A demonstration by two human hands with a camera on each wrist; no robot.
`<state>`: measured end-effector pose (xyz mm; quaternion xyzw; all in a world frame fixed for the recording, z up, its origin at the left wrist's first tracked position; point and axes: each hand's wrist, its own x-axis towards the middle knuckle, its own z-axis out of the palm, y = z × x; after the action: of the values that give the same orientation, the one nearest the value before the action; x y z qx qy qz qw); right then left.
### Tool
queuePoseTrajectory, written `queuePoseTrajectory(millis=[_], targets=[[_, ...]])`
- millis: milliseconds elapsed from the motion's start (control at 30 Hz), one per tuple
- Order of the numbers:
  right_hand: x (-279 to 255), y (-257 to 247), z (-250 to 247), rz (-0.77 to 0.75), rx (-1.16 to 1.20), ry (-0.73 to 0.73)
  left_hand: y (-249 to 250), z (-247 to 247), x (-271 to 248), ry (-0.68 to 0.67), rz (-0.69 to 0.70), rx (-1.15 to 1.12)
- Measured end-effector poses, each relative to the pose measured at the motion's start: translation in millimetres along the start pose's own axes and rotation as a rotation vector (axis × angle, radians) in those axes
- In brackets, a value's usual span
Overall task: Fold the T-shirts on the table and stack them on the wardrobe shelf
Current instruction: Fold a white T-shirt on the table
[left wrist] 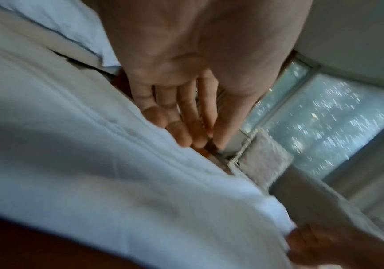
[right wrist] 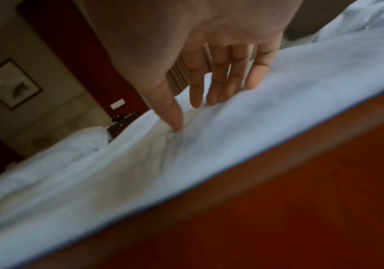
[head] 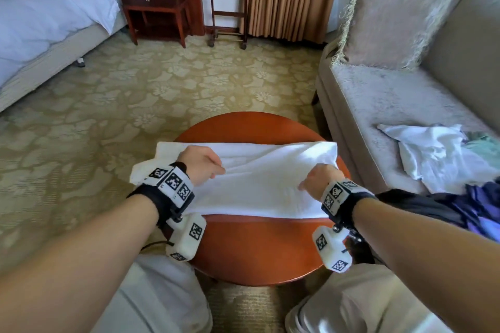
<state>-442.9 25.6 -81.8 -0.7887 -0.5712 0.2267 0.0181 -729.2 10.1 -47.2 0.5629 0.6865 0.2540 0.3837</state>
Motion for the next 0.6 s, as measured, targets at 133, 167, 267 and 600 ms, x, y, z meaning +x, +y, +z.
queuePoseTrajectory(millis=[133,167,267,600], targets=[[-16,11,29,-0.074,-0.165,-0.012,-1,45,-6,-0.214,0.047,0.308],[-18,14,34,-0.101,-0.189,-0.022,-2,52,-7,-0.224,0.040,0.365],[-18,18,34,-0.088,-0.214,-0.013,-6,57,-7,-0.238,0.020,0.508],[20,7,-11,0.244,0.165,0.197,-6,47,27,-0.120,-0.039,0.498]])
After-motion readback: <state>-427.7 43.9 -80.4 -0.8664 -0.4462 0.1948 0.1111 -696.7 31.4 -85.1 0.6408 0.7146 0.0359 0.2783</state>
